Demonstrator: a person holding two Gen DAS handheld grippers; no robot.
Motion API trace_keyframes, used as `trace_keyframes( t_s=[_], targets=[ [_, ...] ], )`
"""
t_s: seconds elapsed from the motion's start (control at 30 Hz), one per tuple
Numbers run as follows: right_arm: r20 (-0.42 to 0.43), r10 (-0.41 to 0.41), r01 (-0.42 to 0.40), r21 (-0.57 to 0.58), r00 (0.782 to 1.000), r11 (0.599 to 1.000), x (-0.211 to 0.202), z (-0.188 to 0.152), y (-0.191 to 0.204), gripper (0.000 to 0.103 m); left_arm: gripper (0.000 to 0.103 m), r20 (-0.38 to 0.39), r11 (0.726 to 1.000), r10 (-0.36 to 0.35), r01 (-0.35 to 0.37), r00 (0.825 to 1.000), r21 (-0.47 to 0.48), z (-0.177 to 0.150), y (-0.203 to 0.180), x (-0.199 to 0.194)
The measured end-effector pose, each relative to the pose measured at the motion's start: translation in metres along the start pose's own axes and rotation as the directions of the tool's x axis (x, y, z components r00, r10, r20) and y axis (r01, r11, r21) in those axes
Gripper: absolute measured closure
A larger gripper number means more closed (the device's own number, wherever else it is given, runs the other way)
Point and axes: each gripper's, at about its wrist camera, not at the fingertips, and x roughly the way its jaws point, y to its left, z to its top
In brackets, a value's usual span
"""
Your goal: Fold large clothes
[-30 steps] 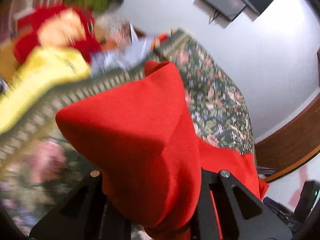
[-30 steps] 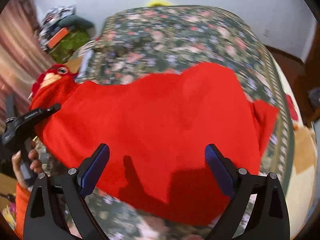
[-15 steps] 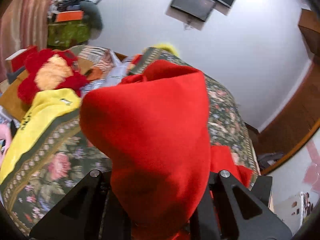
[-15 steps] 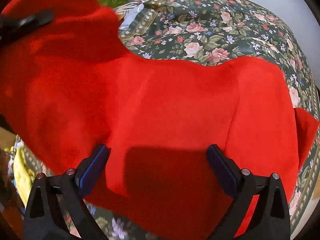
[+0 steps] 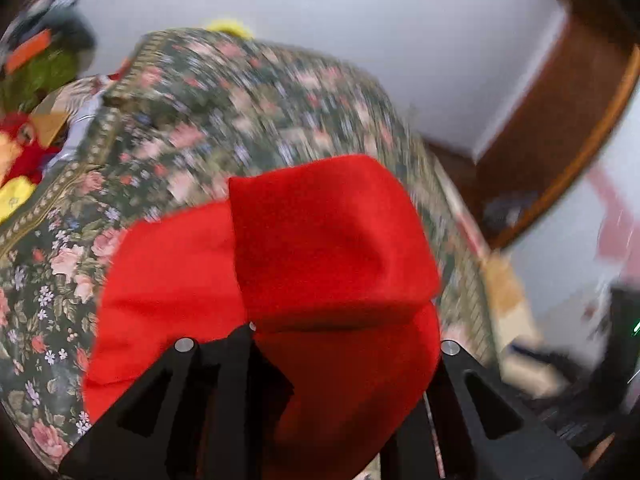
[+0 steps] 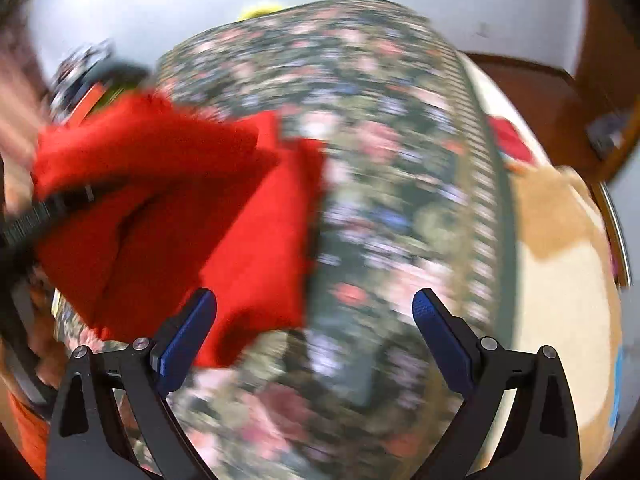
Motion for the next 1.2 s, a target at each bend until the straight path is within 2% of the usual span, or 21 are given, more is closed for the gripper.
trace_keyframes(
  t_s=[0.07, 0.13, 0.17, 0.2, 0.23, 0.37, 0.43, 0.53, 0.77, 0.87, 0.93, 1.03, 1.1, 1.2],
  targets=[
    [0.001, 0.004, -0.004, 0.053, 1.0, 0.999, -0.006, -0.005, -0.021, 0.005, 0.087, -0.042, 0.991, 0.066, -0.061, 0.997, 0.119, -0.017, -0.02, 0.014],
    [0.003, 0.004, -0.005, 0.081, 1.0, 0.997, -0.01, -0.01, -0.031, 0.005, 0.074, -0.093, 0.98, 0.096, -0.077, 0.991, 0.185, -0.029, -0.029, 0.022],
    [0.006, 0.005, -0.006, 0.087, 1.0, 0.996, -0.012, -0.012, -0.033, 0.005, 0.068, -0.112, 0.977, 0.085, -0.06, 0.99, 0.205, -0.036, -0.031, 0.021],
    [0.008, 0.007, -0.007, 0.089, 1.0, 0.996, -0.014, -0.013, -0.035, 0.005, 0.054, -0.13, 0.976, 0.051, -0.022, 0.99, 0.216, -0.04, -0.031, 0.017],
    [0.008, 0.01, -0.011, 0.089, 1.0, 0.996, -0.015, -0.014, -0.034, 0.005, 0.046, -0.152, 0.976, 0.004, 0.029, 0.988, 0.217, -0.044, -0.033, 0.013],
    [0.023, 0.033, -0.034, 0.077, 0.999, 0.996, -0.028, -0.021, -0.026, 0.005, 0.044, -0.178, 0.964, -0.056, 0.1, 0.982, 0.245, -0.055, -0.04, -0.014],
    [0.032, 0.047, -0.049, 0.06, 0.998, 0.997, -0.033, -0.021, -0.019, 0.005, 0.041, -0.187, 0.962, -0.108, 0.15, 0.976, 0.228, -0.058, -0.037, -0.032],
    [0.045, 0.078, -0.079, 0.027, 0.996, 0.996, -0.038, -0.02, -0.004, 0.005, 0.035, -0.139, 0.967, -0.141, 0.167, 0.98, 0.194, -0.056, -0.025, -0.063],
    [0.007, 0.157, -0.156, -0.036, 0.988, 0.987, -0.022, -0.015, 0.043, 0.005, 0.031, -0.014, 0.99, -0.079, 0.08, 0.997, 0.116, -0.039, 0.033, -0.106],
    [-0.025, 0.198, -0.199, -0.047, 0.98, 0.979, -0.007, -0.012, 0.066, 0.005, 0.031, 0.032, 0.997, 0.0, -0.003, 0.999, 0.072, -0.036, 0.065, -0.113],
    [-0.053, 0.222, -0.224, -0.041, 0.974, 0.974, 0.004, -0.01, 0.078, 0.005, 0.031, 0.028, 0.998, 0.058, -0.059, 0.998, 0.029, -0.036, 0.088, -0.105],
    [-0.089, 0.254, -0.258, -0.031, 0.963, 0.966, 0.021, -0.007, 0.094, 0.005, 0.031, -0.02, 0.994, 0.1, -0.1, 0.995, -0.031, -0.04, 0.116, -0.084],
    [-0.113, 0.268, -0.271, -0.017, 0.957, 0.962, 0.033, -0.005, 0.101, 0.005, 0.03, -0.048, 0.994, 0.086, -0.089, 0.995, -0.067, -0.047, 0.129, -0.069],
    [-0.139, 0.292, -0.294, 0.009, 0.946, 0.956, 0.046, -0.004, 0.108, 0.005, 0.019, -0.071, 0.992, 0.034, -0.042, 0.997, -0.122, -0.056, 0.14, -0.05]
  ],
)
